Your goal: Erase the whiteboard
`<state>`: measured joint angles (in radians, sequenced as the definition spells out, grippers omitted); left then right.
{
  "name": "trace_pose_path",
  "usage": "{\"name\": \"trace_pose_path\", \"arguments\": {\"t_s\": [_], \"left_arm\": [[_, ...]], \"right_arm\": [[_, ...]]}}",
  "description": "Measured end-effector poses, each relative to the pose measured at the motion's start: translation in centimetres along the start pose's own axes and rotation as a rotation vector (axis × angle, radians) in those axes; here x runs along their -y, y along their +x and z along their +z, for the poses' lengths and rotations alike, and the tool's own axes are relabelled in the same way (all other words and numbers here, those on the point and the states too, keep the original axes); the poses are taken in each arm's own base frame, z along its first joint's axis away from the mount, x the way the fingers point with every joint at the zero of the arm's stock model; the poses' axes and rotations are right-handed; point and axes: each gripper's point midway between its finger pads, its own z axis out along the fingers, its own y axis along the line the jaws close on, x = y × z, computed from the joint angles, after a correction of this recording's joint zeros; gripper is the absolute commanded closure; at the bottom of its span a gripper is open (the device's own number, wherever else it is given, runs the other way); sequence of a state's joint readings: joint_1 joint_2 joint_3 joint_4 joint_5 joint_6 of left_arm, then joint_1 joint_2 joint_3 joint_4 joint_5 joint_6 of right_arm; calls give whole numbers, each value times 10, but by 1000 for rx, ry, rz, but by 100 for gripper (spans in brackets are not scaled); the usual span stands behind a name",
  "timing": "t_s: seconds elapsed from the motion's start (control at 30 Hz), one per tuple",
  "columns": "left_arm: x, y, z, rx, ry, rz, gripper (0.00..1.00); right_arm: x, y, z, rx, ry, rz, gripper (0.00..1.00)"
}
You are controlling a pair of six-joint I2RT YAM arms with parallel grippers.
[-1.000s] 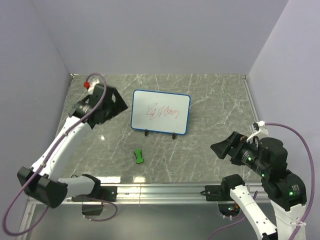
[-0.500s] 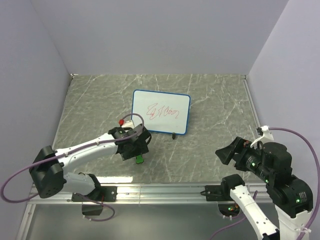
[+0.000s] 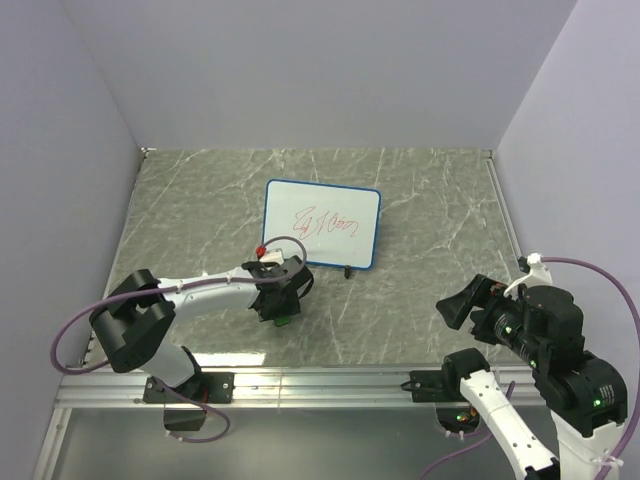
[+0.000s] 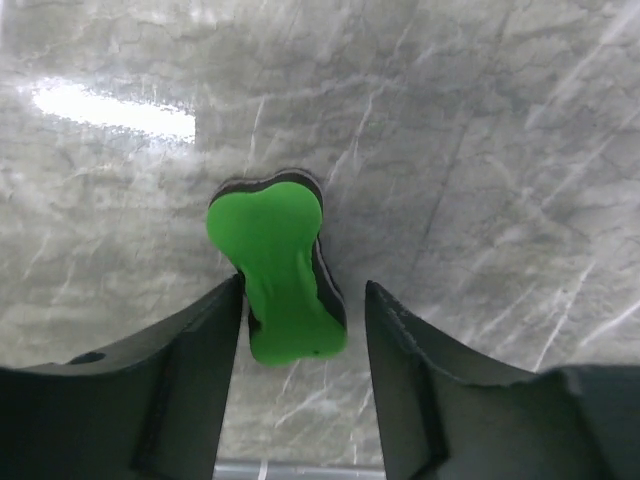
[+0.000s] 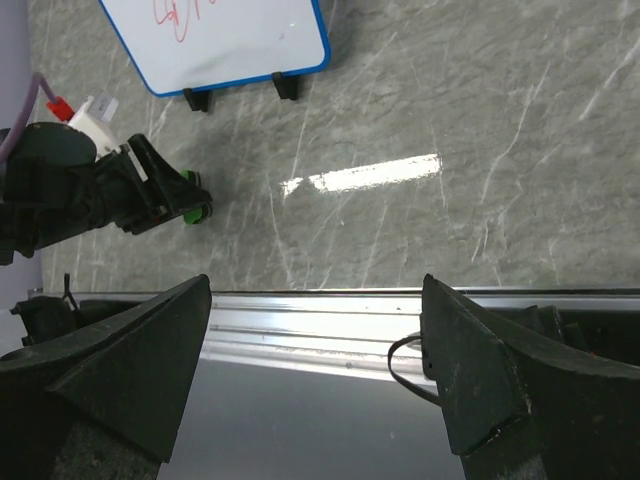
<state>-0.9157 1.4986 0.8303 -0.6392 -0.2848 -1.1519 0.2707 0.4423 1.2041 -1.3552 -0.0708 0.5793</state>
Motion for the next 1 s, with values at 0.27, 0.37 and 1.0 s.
{"name": "trace_pose_path", "arguments": {"t_s": [0.27,0.37,1.0], "left_arm": [[-6,-15,11,19,14,-13,83],[-7,-22,12,21,34,-31,100],[116,-149,-86,269,274,126,100]], "right_arm": [[5,3,6,-16,25,8,9],[5,6,17,-54,37,10,9],[-46,-72,236,-306,-155,209,2]]}}
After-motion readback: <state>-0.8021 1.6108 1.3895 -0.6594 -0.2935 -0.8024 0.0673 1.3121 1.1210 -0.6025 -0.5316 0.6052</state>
